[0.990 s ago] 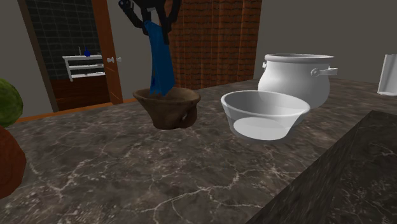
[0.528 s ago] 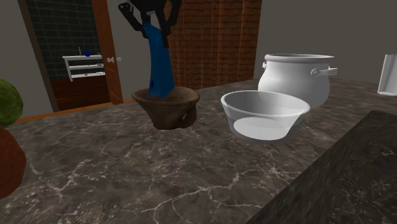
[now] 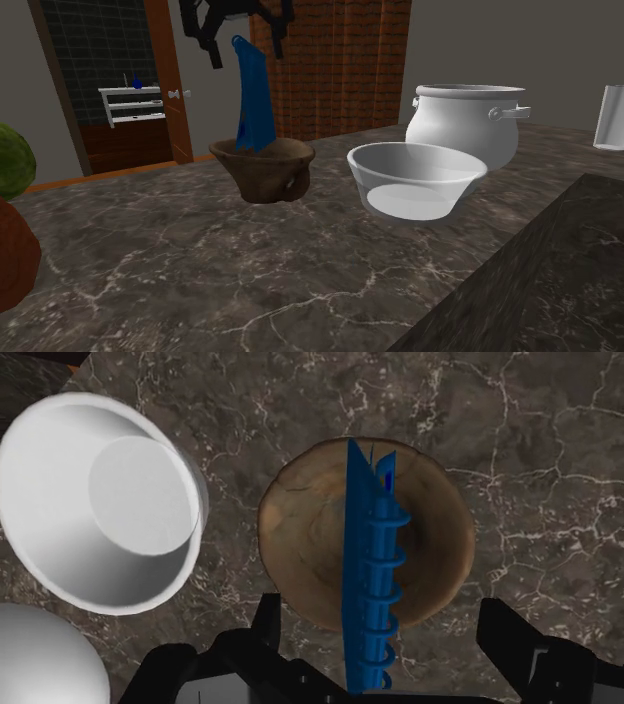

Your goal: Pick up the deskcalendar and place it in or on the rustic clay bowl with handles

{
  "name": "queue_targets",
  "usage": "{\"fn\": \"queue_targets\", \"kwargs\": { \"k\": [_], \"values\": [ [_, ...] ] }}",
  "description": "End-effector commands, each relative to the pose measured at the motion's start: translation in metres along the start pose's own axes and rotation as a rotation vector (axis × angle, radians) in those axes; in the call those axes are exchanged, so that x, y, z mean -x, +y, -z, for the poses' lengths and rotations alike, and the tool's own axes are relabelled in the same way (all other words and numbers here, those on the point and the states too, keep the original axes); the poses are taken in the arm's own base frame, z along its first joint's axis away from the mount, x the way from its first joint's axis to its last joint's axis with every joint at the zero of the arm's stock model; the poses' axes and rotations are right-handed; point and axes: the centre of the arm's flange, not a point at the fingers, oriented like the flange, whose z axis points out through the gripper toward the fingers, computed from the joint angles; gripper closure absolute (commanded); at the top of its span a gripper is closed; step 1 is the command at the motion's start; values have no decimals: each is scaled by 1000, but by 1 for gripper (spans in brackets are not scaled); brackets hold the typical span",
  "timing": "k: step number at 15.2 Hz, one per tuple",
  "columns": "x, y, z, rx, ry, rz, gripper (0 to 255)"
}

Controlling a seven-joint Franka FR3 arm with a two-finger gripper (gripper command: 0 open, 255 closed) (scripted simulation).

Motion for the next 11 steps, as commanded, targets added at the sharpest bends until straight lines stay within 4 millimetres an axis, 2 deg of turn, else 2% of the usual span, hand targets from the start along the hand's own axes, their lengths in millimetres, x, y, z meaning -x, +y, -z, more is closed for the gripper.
{"fn": "queue_targets", "kwargs": {
  "k": [1, 3, 11],
  "values": [
    [1, 1, 20, 0, 0, 0, 0],
    [1, 1, 44, 0, 0, 0, 0],
    [1, 1, 44, 0, 0, 0, 0]
  ]
}}
